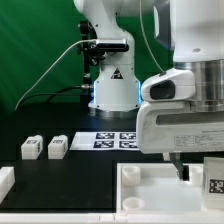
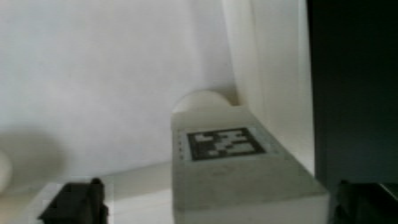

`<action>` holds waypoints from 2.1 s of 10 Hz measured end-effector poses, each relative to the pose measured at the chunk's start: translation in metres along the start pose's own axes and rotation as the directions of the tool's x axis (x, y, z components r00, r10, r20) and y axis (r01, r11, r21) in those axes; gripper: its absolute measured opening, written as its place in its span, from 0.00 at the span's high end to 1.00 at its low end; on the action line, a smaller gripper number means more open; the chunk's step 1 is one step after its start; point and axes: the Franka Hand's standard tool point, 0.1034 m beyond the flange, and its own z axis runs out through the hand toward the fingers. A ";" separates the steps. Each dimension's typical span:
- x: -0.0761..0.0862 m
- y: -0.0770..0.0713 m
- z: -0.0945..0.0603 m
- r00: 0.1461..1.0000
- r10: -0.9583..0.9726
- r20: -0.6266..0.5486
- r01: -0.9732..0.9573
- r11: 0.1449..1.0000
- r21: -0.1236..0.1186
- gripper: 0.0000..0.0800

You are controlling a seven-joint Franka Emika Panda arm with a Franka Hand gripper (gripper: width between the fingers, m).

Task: Assemble one leg

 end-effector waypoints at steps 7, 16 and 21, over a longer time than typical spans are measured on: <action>0.002 -0.001 -0.001 0.772 0.635 0.028 -0.635 0.772 0.011 0.63; 0.001 -0.001 0.003 0.049 0.992 0.112 -0.999 0.049 0.002 0.56; -0.019 -0.005 0.007 0.692 0.718 0.066 -0.721 0.692 0.028 0.19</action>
Offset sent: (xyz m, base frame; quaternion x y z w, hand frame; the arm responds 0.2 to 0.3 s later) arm 0.0000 0.0000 0.0000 0.0000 0.0000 0.2667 0.9638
